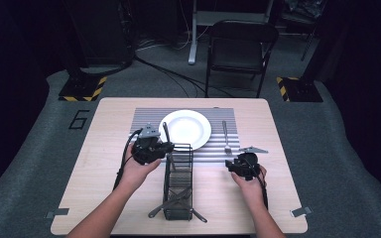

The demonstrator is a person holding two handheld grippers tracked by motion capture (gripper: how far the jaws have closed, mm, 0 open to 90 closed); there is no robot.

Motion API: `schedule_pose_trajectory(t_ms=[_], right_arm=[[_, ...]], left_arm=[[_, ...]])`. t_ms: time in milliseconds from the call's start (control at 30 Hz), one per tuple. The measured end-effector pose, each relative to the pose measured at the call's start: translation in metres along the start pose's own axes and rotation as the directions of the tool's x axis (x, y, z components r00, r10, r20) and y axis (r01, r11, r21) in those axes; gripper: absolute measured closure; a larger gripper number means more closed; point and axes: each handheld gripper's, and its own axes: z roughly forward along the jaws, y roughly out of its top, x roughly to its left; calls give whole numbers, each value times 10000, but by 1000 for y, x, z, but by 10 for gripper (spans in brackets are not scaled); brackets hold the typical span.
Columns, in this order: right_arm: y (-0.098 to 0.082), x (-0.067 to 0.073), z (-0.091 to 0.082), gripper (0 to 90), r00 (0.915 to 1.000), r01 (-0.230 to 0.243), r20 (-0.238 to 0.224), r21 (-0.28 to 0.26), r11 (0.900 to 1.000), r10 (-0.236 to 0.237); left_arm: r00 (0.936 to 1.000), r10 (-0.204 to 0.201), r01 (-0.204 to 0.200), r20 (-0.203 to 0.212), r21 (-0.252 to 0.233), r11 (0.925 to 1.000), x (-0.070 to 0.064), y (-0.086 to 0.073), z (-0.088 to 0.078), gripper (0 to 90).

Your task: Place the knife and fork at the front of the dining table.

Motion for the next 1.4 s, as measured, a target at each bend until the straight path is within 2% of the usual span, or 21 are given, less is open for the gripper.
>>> schedule_pose_trajectory(t_ms=[233, 433, 467, 567, 933, 1167, 1400], right_arm=[[0, -1, 0, 575, 10000, 11, -3, -16, 10000, -11], [0, -1, 0, 575, 10000, -56, -16, 4, 10000, 56], [0, -2, 0, 575, 10000, -45, -27, 3, 10000, 45], [0, -2, 0, 575, 10000, -98, -5, 31, 9999, 98], [-1, -2, 1, 573, 9999, -124, 29, 72, 9999, 123], [-1, -2, 0, 572, 9999, -122, 43, 35, 9999, 122], [-1, -2, 1, 572, 9999, -133, 45, 69, 9999, 133]], left_arm=[[9999, -145, 144, -33, -200, 9997, -1, 0, 5, 809], [10000, 38, -38, -46, -129, 9999, -5, 3, 6, 812], [9998, 184, -185, -78, -88, 9998, -6, 4, 5, 813], [9998, 199, -200, -85, -148, 9997, -7, 5, 3, 814], [9991, 399, -401, -165, -168, 9991, -13, 24, -16, 814], [9993, 325, -331, -199, -289, 9990, -13, 35, -26, 814], [9990, 355, -367, -255, -461, 9983, -13, 53, -42, 815]])
